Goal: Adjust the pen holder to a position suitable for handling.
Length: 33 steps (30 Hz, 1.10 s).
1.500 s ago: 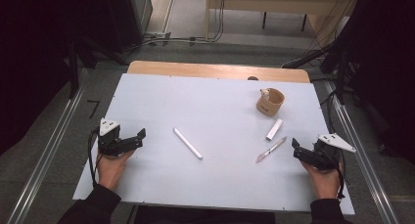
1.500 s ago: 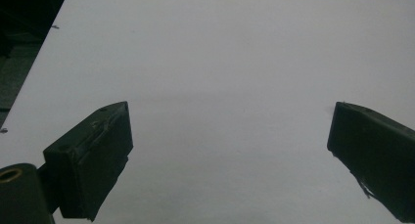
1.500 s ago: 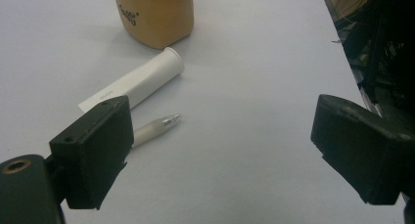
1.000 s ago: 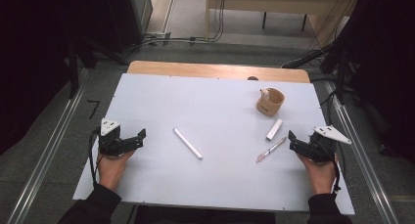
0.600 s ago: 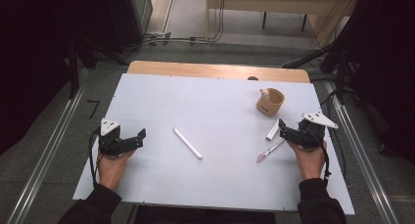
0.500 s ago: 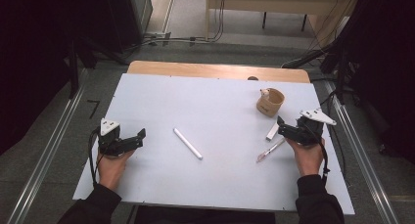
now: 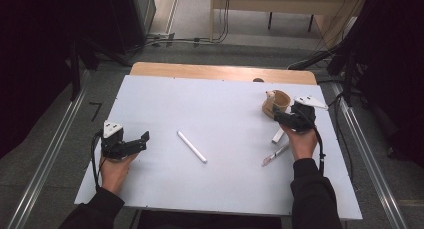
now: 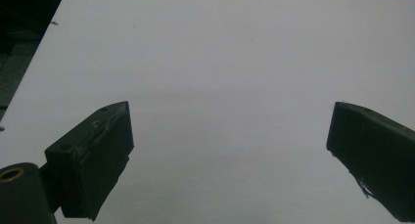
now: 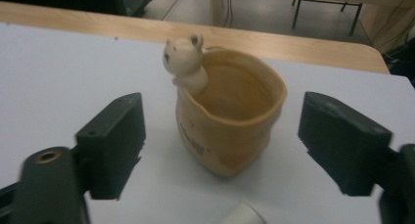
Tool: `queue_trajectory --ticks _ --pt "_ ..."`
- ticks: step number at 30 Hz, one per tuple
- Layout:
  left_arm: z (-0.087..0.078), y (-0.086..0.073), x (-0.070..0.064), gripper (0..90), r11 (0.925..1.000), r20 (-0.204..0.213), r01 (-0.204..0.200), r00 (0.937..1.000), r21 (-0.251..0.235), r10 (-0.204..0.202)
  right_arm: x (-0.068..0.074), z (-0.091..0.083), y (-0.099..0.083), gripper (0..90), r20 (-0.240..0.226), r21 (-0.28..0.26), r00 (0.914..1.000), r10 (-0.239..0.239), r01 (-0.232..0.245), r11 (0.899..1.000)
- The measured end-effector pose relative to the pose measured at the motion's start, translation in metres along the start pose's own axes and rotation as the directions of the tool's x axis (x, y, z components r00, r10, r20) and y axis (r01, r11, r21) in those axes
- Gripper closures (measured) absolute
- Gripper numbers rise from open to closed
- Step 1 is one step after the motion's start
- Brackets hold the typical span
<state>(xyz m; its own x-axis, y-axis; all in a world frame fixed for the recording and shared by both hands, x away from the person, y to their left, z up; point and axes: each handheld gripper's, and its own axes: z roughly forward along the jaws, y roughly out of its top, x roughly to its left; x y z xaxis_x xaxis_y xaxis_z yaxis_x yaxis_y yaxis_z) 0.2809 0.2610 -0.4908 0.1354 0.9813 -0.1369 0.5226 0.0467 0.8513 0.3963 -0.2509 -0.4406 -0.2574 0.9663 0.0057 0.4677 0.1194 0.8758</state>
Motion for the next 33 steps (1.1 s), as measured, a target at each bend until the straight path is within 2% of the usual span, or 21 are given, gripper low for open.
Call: queue_trajectory --ticks 2,4,7,10,11,12,16,18,22,24,33 --pt "0.0 0.0 0.0 4.2 1.0 0.0 0.001 1.0 -0.002 -0.001 0.002 0.003 0.003 21.2 -0.004 -0.003 1.0 0.002 -0.002 1.0" --pt "0.0 0.0 0.0 4.2 1.0 0.002 0.0 1.0 0.0 0.0 0.009 0.012 0.01 26.0 -0.015 -0.015 0.9997 -0.018 0.018 1.0" --pt "0.001 0.0 0.001 4.2 1.0 0.002 0.0 1.0 0.002 0.0 0.013 0.019 0.013 27.8 -0.019 -0.012 0.9994 -0.03 0.029 0.999" --pt "0.001 0.0 0.001 4.2 1.0 0.003 0.001 1.0 0.001 -0.001 0.017 0.034 0.016 32.3 -0.001 0.018 0.9994 -0.034 0.034 0.999" --pt "0.0 0.0 0.001 4.2 1.0 0.003 0.002 1.0 0.0 -0.002 0.017 0.034 0.016 32.3 -0.001 0.018 0.9994 -0.034 0.034 0.999" --pt "0.0 0.0 0.001 4.4 1.0 0.004 0.002 1.0 0.0 -0.002 0.017 0.04 0.016 37.8 -0.002 0.026 0.9996 -0.029 0.029 0.999" --pt "0.001 0.0 0.001 4.5 1.0 0.005 0.004 1.0 0.002 -0.004 0.019 0.049 0.016 43.6 -0.005 0.047 0.9991 -0.041 0.041 0.998" --pt "0.001 0.0 0.002 4.5 1.0 0.006 0.006 1.0 0.001 -0.006 0.02 0.055 0.017 50.8 -0.016 0.072 0.9981 -0.059 0.06 0.996" --pt "0.001 0.0 0.002 4.5 1.0 0.005 0.006 1.0 0.0 -0.006 0.02 0.057 0.017 57.4 -0.011 0.069 0.9988 -0.048 0.048 0.996" --pt "0.001 0.0 0.002 4.5 1.0 0.005 0.005 1.0 0.001 -0.005 0.015 0.057 0.017 58.2 -0.038 0.064 0.999 -0.023 0.026 0.998" --pt "0.002 0.0 0.002 4.6 1.0 0.006 0.005 1.0 0.006 -0.005 0.017 0.055 0.017 58.9 -0.064 0.068 0.9967 -0.051 0.055 0.996"
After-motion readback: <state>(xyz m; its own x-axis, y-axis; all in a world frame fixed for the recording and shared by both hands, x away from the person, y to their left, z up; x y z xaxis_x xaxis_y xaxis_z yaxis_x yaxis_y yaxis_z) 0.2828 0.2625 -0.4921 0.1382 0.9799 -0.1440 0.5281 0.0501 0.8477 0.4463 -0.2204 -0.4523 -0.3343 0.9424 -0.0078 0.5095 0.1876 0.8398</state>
